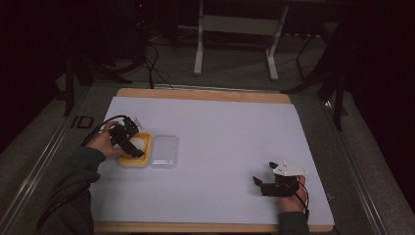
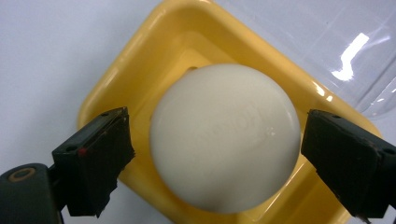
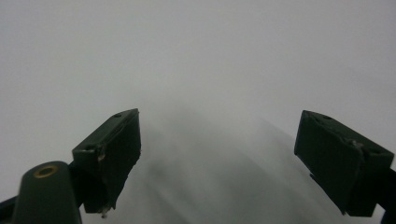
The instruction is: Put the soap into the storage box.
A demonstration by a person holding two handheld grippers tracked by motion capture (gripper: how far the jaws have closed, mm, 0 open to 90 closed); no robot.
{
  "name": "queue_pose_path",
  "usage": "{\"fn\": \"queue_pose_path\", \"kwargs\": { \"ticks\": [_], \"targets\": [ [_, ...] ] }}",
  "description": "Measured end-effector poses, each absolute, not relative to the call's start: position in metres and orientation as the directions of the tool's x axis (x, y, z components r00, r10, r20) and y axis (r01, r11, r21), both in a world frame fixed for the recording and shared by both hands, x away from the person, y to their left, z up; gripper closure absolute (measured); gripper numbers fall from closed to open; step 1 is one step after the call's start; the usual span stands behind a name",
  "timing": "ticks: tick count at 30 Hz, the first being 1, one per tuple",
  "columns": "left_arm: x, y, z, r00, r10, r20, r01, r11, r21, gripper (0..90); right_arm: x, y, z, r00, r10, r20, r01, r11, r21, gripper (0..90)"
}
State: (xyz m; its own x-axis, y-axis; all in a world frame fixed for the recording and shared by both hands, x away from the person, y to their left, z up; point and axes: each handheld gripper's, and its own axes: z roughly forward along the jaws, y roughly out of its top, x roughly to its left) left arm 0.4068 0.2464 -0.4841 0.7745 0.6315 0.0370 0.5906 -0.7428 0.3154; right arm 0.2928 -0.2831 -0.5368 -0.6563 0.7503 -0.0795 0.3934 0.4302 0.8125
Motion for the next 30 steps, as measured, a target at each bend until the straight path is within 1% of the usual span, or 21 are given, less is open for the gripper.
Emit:
{"fn": "queue_pose_path", "kwargs": {
  "ticks": [2,7,10,14,18,26,30],
  "targets": [
    [0.406,0.247,-0.482,0.776,0.630,0.038,0.587,-0.743,0.322,9.2,0.293,-0.283,-0.537,-0.656,0.750,-0.080,0.393,0.430,0.812,14.5],
    [0.401,0.249,-0.470,0.771,0.636,0.032,0.578,-0.720,0.384,11.5,0.293,-0.283,-0.537,-0.656,0.750,-0.080,0.393,0.431,0.812,14.5],
    [0.398,0.248,-0.465,0.775,0.631,0.048,0.563,-0.722,0.402,14.3,0.293,-0.283,-0.537,-0.657,0.750,-0.081,0.393,0.432,0.812,14.4],
    [0.396,0.247,-0.461,0.776,0.628,0.050,0.555,-0.718,0.420,14.8,0.293,-0.283,-0.537,-0.656,0.750,-0.081,0.393,0.432,0.812,14.4],
    [0.391,0.242,-0.456,0.782,0.619,0.075,0.531,-0.724,0.441,15.3,0.293,-0.283,-0.537,-0.657,0.750,-0.084,0.393,0.435,0.810,14.4],
    [0.376,0.221,-0.451,0.804,0.582,0.121,0.469,-0.746,0.474,18.7,0.293,-0.282,-0.537,-0.655,0.750,-0.086,0.398,0.439,0.806,14.4],
    [0.363,0.204,-0.452,0.805,0.576,0.141,0.440,-0.739,0.510,20.3,0.294,-0.281,-0.537,-0.652,0.753,-0.088,0.407,0.446,0.797,14.4]
  ]
}}
